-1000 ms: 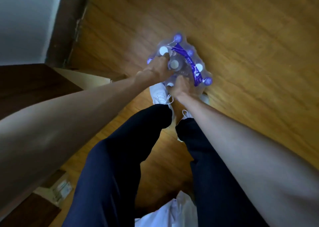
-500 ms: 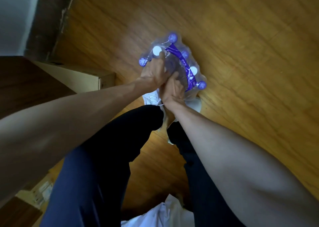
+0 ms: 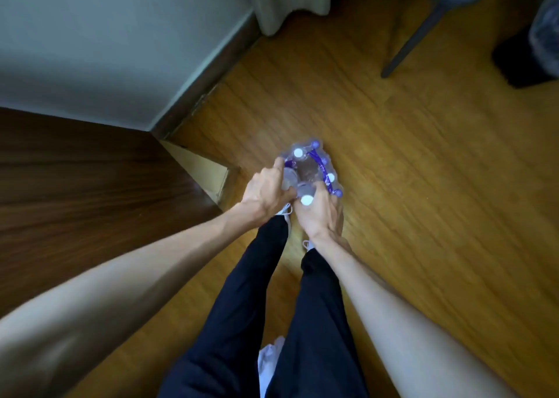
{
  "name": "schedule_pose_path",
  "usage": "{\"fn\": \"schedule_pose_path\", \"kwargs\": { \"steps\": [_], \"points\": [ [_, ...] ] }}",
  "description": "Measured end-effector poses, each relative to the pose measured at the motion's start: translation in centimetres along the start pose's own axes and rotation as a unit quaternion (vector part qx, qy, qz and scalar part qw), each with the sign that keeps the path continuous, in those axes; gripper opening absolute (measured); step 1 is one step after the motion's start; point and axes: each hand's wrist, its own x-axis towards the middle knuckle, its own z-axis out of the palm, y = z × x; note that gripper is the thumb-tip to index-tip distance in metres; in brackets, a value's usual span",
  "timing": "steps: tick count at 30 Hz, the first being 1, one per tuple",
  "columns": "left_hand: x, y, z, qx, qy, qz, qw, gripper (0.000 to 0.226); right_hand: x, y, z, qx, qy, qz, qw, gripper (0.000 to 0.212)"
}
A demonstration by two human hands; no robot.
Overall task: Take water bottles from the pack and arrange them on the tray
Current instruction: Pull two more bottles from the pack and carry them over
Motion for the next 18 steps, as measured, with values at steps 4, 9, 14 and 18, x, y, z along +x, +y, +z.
{"fn": "schedule_pose_path", "kwargs": {
  "steps": [4,9,14,18],
  "points": [
    [-9.6,2.2,-6.6,-0.048,0.055,0.007,0.997,0.032,-8.7,-3.5,-6.8,-0.023,0.001,-0.062,0.998,0.041],
    [-21.4,4.8,-13.1,-0.099,0.148,-0.003,0.984,0.029,-18.8,-7.2,-14.1,-0.056,0.025,-0.153,0.986,0.043],
    [-30.7,5.9,-18.5,-0.172,0.244,-0.013,0.954,0.034,-26.9,-11.4,-18.9,-0.09,0.082,-0.278,0.953,0.042],
    [-36.8,5.1,-21.6,-0.202,0.298,-0.03,0.933,0.032,-31.8,-14.1,-20.7,-0.118,0.091,-0.38,0.913,0.037]
  ]
}}
